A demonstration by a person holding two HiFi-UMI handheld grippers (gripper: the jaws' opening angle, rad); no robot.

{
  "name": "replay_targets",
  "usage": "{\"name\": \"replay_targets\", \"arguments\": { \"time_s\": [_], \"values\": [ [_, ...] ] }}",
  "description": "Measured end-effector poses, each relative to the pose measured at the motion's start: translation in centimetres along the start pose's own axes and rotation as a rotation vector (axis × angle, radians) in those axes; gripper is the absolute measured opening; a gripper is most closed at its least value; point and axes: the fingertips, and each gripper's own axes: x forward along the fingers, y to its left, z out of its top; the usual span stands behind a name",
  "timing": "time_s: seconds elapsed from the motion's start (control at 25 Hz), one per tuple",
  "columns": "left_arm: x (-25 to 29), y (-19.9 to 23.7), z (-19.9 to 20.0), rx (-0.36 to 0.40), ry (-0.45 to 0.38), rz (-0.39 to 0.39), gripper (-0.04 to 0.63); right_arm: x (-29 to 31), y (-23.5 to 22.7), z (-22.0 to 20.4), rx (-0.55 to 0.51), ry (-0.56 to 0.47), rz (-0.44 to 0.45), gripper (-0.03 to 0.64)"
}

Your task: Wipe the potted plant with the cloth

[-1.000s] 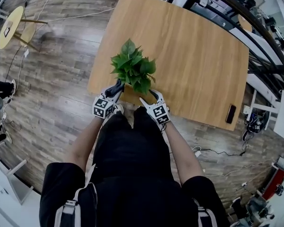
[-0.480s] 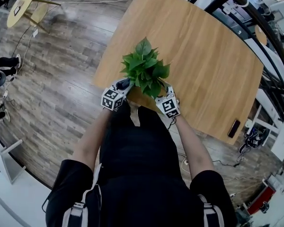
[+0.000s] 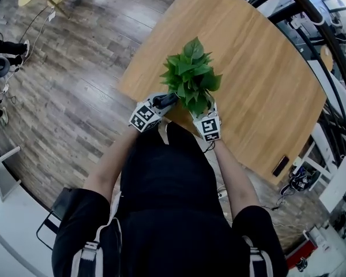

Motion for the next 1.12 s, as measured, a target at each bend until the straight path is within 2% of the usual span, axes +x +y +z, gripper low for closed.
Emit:
{"name": "replay_targets", "arguments": {
  "time_s": [0.12, 0.24, 0.36, 0.52, 0.6, 0.72, 0.8, 1.12],
  "values": [
    [0.2, -0.6, -0.3, -0.016, -0.005, 0.009, 0.132, -0.1, 0.0, 0.0, 0.001, -0.003, 0.000, 0.252],
    [0.0, 0.8, -0.1, -0.061, -0.021, 0.044, 0.132, -0.1, 0.8, -0.2, -0.013, 0.011, 0.037, 0.252],
    [-0.1, 2.4, 0.3, -0.073, -0.028, 0.073, 0.132, -0.1, 1.6, -1.5, -0.013, 0.050, 0.076, 0.253],
    [-0.6, 4.4, 1.0, -0.076, -0.041, 0.130, 0.135, -0.2, -1.1, -1.5, 0.020, 0.041, 0.011, 0.253],
    [-0.5, 5.1, 1.5, -0.068, -0.044, 0.148, 0.140, 0.1, -2.0, -0.5, -0.043, 0.027, 0.021, 0.255],
    [-0.1, 5.4, 2.4, -0.071, -0.062, 0.146, 0.144, 0.9, -1.6, 0.9, -0.160, 0.026, 0.083, 0.255],
    [0.0, 5.4, 2.9, -0.078, -0.076, 0.143, 0.147, 1.2, -1.1, 1.3, -0.143, 0.019, 0.099, 0.255],
    [-0.2, 2.2, 2.0, -0.080, -0.088, 0.103, 0.152, 1.3, -1.0, 1.1, -0.061, 0.010, 0.031, 0.253]
  ]
}}
